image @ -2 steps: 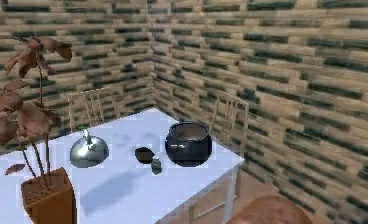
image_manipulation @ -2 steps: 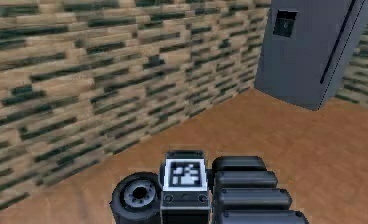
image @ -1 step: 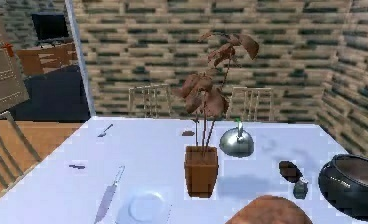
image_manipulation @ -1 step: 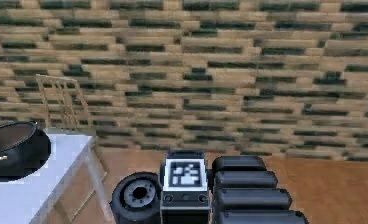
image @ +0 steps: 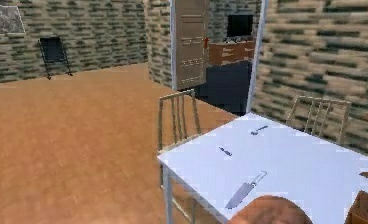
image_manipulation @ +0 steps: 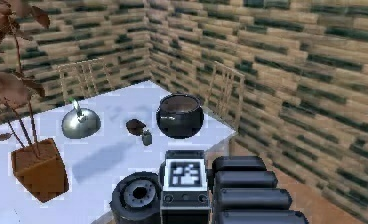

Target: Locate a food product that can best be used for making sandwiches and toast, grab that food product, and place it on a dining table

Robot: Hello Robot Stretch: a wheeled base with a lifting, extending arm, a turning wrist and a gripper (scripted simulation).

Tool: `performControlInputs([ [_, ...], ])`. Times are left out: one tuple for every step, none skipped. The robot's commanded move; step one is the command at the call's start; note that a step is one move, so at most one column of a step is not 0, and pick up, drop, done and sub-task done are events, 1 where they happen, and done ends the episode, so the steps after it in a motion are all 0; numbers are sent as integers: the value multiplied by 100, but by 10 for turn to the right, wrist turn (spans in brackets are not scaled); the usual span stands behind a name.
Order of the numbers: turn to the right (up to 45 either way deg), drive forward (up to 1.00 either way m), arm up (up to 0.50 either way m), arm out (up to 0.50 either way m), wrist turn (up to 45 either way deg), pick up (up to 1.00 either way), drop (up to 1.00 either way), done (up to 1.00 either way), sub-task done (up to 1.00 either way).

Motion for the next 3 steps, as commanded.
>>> performControlInputs([
  [-450,0,0,0,0,0,0,0,0],
  [-270,0,0,0,0,0,0,0,0],
  [450,0,0,0,0,0,0,0,0],
])
